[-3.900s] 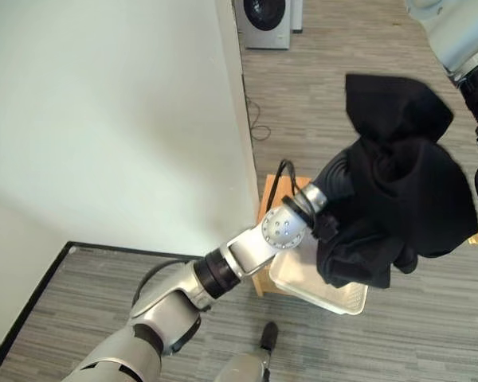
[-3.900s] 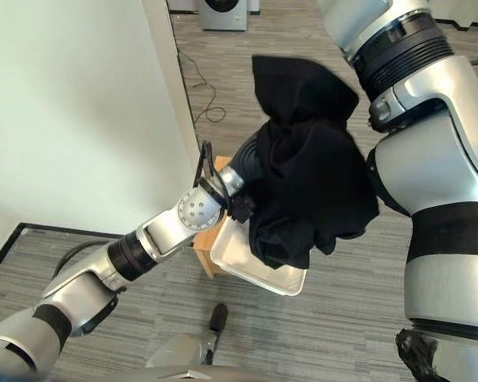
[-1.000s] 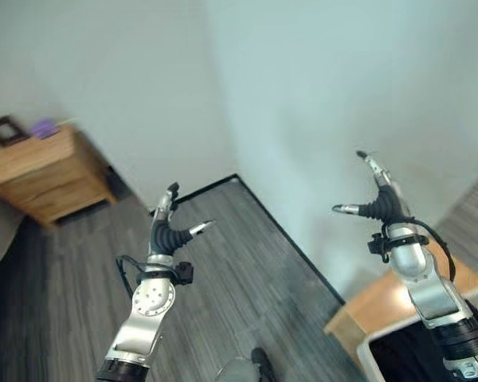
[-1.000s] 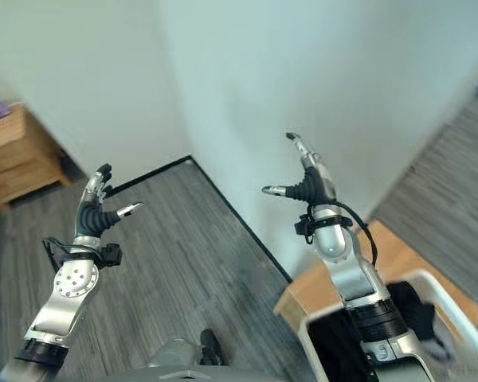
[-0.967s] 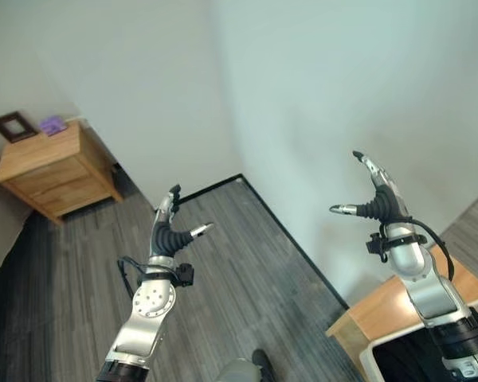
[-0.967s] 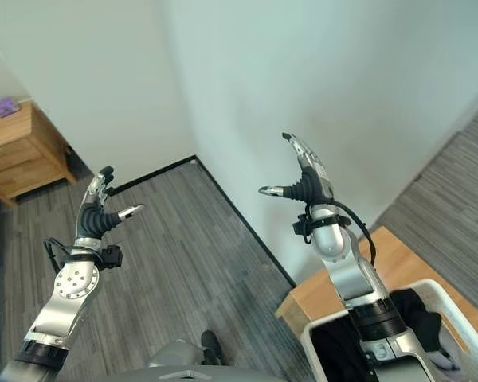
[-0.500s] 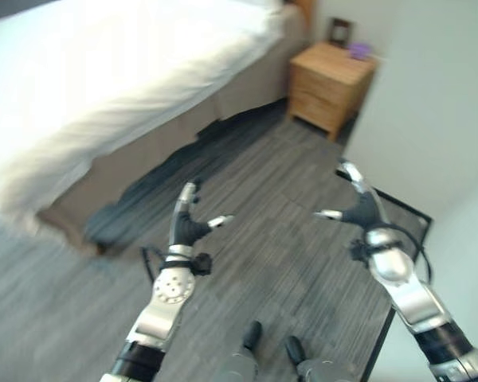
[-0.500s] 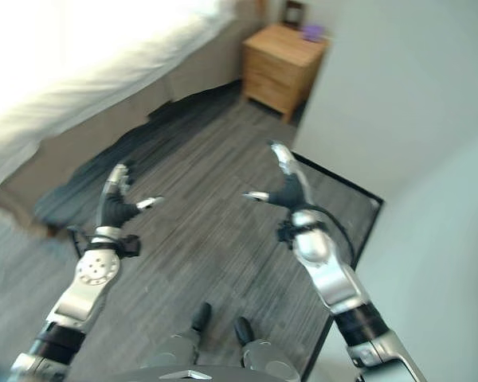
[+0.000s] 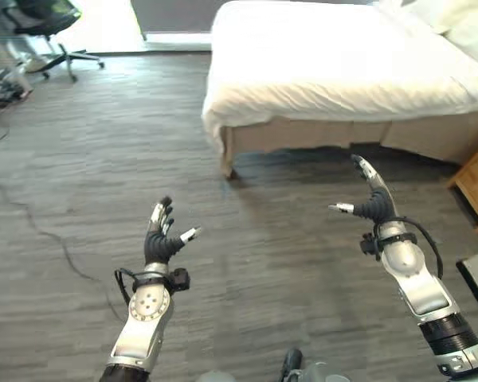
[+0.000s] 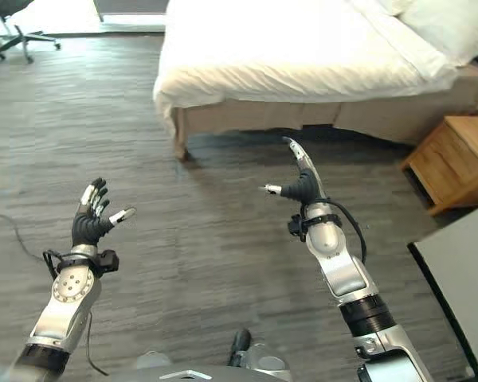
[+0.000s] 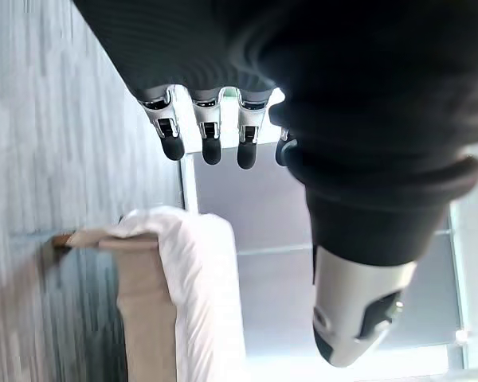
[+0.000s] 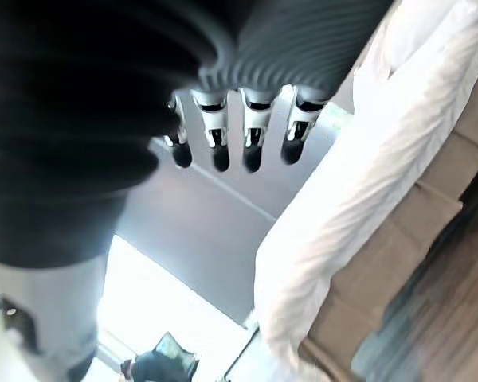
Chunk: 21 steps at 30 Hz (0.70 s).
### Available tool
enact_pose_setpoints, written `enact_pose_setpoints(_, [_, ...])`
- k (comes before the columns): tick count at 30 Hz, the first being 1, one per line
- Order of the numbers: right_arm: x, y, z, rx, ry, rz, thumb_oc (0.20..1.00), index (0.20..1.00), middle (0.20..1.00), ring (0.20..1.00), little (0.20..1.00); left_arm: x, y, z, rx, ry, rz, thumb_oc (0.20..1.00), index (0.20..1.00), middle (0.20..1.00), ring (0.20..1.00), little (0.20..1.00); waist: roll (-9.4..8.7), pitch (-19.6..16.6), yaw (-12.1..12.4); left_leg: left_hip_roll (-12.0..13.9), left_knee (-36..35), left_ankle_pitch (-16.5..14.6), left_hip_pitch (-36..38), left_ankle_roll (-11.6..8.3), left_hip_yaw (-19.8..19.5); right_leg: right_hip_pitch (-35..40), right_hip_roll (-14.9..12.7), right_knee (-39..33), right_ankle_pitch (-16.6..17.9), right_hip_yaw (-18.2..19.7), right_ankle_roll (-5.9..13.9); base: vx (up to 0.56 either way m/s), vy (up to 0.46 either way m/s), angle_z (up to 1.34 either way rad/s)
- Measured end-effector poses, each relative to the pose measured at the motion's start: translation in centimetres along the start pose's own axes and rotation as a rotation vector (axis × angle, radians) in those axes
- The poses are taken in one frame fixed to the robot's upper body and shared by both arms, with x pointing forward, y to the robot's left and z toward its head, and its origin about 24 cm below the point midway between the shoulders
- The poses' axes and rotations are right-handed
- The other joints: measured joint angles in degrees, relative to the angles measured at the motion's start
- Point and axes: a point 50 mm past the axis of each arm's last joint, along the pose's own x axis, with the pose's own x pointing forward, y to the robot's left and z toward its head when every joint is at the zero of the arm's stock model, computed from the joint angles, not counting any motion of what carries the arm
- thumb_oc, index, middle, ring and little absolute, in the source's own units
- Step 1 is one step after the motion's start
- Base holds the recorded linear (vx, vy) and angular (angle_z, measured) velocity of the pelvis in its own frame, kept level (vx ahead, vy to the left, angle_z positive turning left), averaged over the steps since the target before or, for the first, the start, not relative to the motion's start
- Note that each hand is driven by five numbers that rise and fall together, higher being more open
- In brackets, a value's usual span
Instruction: Pick up bed clothes into laundry basket.
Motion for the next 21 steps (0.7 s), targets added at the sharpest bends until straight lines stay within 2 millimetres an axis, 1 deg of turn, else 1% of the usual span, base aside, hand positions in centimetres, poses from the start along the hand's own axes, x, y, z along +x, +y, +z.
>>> enact_pose_setpoints(1, [-0.5,0.0,-0.9,0.009,0.038,-0.006,1.0,1.0,1.0,1.0,1.0,0.0,0.0,0.0,0.004,0.003,-0.01,1.0,1.0,1.0,1.0,1.0,-0.28,-0.45,0.3,-1.27,-0.19,0.64,-0.11,0.5,-0.87,-0.1,-1.52,1.13,-0.16,-0.37,0.91,-0.01,0.241,0.6])
enact_pose_setpoints(2, [-1.1,0.2,-1.8,0.013,0.079,-0.004,1.0,1.0,1.0,1.0,1.0,0.0,-0.1,0.0,0.008,0.004,-0.016,1.0,1.0,1.0,1.0,1.0,-0.65,-0.96,0.01,-2.62,-0.69,0.92,-0.22,0.91,-2.45,-0.34,-3.15,2.43,-0.55,-1.57,1.55,0.0,0.093,0.61])
enact_pose_setpoints(3, [-2.0,0.7,-2.7,0.017,0.123,0.017,1.0,1.0,1.0,1.0,1.0,0.0,0.1,0.0,0.027,0.003,-0.023,1.0,1.0,1.0,1.0,1.0,-1.48,-2.28,-0.23,-4.42,-1.01,0.97,-0.88,1.17,-3.54,-1.07,-5.37,4.09,-1.19,-2.33,2.54,-0.09,0.139,0.58])
enact_pose_setpoints(4, [-2.3,0.9,-3.0,0.021,0.14,0.026,1.0,1.0,1.0,1.0,1.0,0.1,0.2,0.2,0.05,-0.006,-0.031,1.0,1.0,1.0,1.0,1.0,-2.26,-3.28,-0.17,-5.65,-1.32,1.12,-1.02,2.33,-3.73,-1.94,-7.11,5.76,-1.31,-2.69,3.12,-0.12,0.075,0.48])
enact_pose_setpoints(5, [-2.4,1.0,-3.0,0.027,0.143,0.03,1.0,1.0,1.0,1.0,1.0,0.2,0.4,0.3,0.065,-0.012,-0.037,1.0,1.0,1.0,1.0,1.0,-2.21,-3.25,-0.21,-6.36,-1.44,1.31,-0.98,2.9,-3.79,-2.06,-8.24,6.65,-1.14,-3.07,2.96,-0.17,0.074,0.52])
enact_pose_setpoints(6, [-2.5,1.0,-3.2,0.038,0.15,0.016,1.0,1.0,1.0,1.0,1.0,0.8,0.2,1.2,0.072,-0.048,-0.051,1.0,1.0,1.0,1.0,1.0,-2.37,-3.26,-1.89,-7.48,-0.76,1.24,-2.94,4.12,-6.35,-5.87,-11.24,15.88,0.33,0.65,4.95,-0.12,0.019,0.9])
enact_pose_setpoints(7, [-2.9,1.1,-3.5,0.041,0.164,0.017,1.0,1.0,1.0,1.0,1.0,1.3,-0.1,2.1,0.081,-0.089,-0.071,1.0,1.0,1.0,1.0,1.0,-1.98,-3.12,-3.35,-7.49,-0.63,1.82,-3.27,5.27,-8.51,-8.39,-11.81,19.03,-0.8,5.2,6.47,-0.05,0.056,1.01])
enact_pose_setpoints(8, [-3.2,1.0,-3.7,0.042,0.177,0.016,1.0,1.0,1.0,1.0,1.0,2.0,-0.5,3.1,0.082,-0.13,-0.084,1.0,1.0,1.0,1.0,1.0,-1.85,-3.06,-3.5,-7.8,-1.0,2.14,-3.64,5.76,-10.15,-9.82,-10.23,17.7,-1.27,11.15,7.38,-0.05,0.069,0.93])
enact_pose_setpoints(9, [-3.4,1.1,-3.9,0.053,0.187,0.008,1.0,1.0,1.0,1.0,1.0,2.8,-0.8,4.0,0.085,-0.166,-0.092,1.0,1.0,1.0,1.0,1.0,-1.53,-2.89,-3.68,-7.55,-0.81,2.2,-4.6,6.01,-11.96,-10.27,-7.29,14.07,-1.67,18.59,7.66,0.01,0.061,0.72])
enact_pose_setpoints(10, [-3.8,1.2,-4.2,0.07,0.201,0.006,1.0,1.0,1.0,1.0,1.0,3.3,-1.0,4.6,0.086,-0.189,-0.1,1.0,1.0,1.0,1.0,1.0,-1.35,-2.8,-4.64,-7.27,-0.86,2.36,-5.2,6.18,-14.12,-9.57,-4.61,10.31,-2.27,24.81,7.52,0.0,-0.015,0.98])
enact_pose_setpoints(11, [-4.3,1.3,-4.6,0.073,0.22,0.013,1.0,1.0,1.0,1.0,1.0,3.8,-1.4,5.2,0.086,-0.214,-0.112,1.0,1.0,1.0,1.0,1.0,-1.28,-2.76,-5.79,-7.48,-1.04,2.64,-5.85,6.26,-16.26,-8.31,-2.93,6.14,-2.18,29.33,7.41,0.1,-0.034,0.97])
enact_pose_setpoints(12, [-4.5,1.6,-4.8,0.084,0.239,0.023,1.0,1.0,1.0,1.0,1.0,3.9,-1.5,6.2,0.084,-0.256,-0.123,1.0,1.0,1.0,1.0,1.0,-2.48,-3.28,-5.96,-9.56,-2.62,2.89,-4.16,6.25,-15.76,-6.92,-4.53,-0.26,1.2,27.79,6.56,0.11,-0.036,0.58])
enact_pose_setpoints(13, [-4.3,1.8,-4.7,0.094,0.236,0.023,1.0,1.0,1.0,1.0,1.0,3.8,-1.2,6.2,0.084,-0.261,-0.117,1.0,1.0,1.0,1.0,1.0,-3.57,-3.87,-5.51,-11.42,-4.1,2.82,-2.08,6.15,-14.66,-6.19,-6.47,-2.66,5.2,25.93,6.53,0.15,-0.032,0.18])
enact_pose_setpoints(14, [-4.3,1.8,-5.0,0.091,0.244,0.024,1.0,1.0,1.0,1.0,1.0,3.6,-1.3,5.8,0.064,-0.248,-0.112,1.0,1.0,1.0,1.0,1.0,-3.37,-3.88,-5.79,-12.72,-5.88,2.76,0.75,5.42,-14.64,-4.45,-7.59,-4.7,9.82,24.67,8.26,0.11,-0.033,-0.19])
enact_pose_setpoints(15, [-4.1,1.9,-5.2,0.086,0.258,0.03,1.0,1.0,1.0,1.0,1.0,2.9,-1.4,5.2,0.053,-0.225,-0.117,1.0,1.0,1.0,1.0,1.0,-2.07,-4.23,-5.82,-11.91,-6.26,2.56,1.54,4.78,-13.83,-3.14,-6.59,-6.62,10.79,23.78,7.67,0.08,-0.038,-0.31])
enact_pose_setpoints(16, [-3.9,1.8,-5.3,0.08,0.258,0.03,1.0,1.0,1.0,1.0,1.0,2.4,-1.3,4.8,0.046,-0.212,-0.122,1.0,1.0,1.0,1.0,1.0,-1.03,-4.2,-5.43,-11.13,-6.27,2.17,2.24,4.19,-12.58,-2.77,-5.55,-7.41,10.95,24.54,7.59,0.02,-0.031,-0.5])
enact_pose_setpoints(17, [-3.8,1.5,-5.3,0.069,0.257,0.031,1.0,1.0,1.0,1.0,1.0,1.9,-1.4,4.1,0.037,-0.188,-0.136,1.0,1.0,1.0,1.0,1.0,0.18,-4.53,-5.46,-9.52,-6.52,1.98,2.32,3.87,-11.62,-2.9,-3.85,-7.16,11.04,24.87,7.34,-0.01,-0.044,-0.46])
enact_pose_setpoints(20, [-3.7,1.1,-5.3,0.113,0.261,0.018,1.0,1.0,1.0,1.0,1.0,1.3,-1.3,3.4,0.025,-0.156,-0.134,1.0,1.0,1.0,1.0,1.0,0.11,-4.47,-5.88,-7.18,-6.27,2.22,2.61,3.32,-11.14,-3.04,-1.39,-7.15,11.01,24.79,7.26,-0.03,-0.034,-0.18])
enact_pose_setpoints(21, [-3.7,1.1,-4.9,0.148,0.249,0.014,1.0,1.0,1.0,1.0,1.0,0.8,-1.1,2.5,0.015,-0.117,-0.126,1.0,1.0,1.0,1.0,1.0,0.07,-4.45,-5.99,-6.43,-6.27,2.28,2.9,3.22,-10.76,-2.96,-0.63,-7.15,10.84,24.68,6.78,-0.01,-0.019,-0.11])
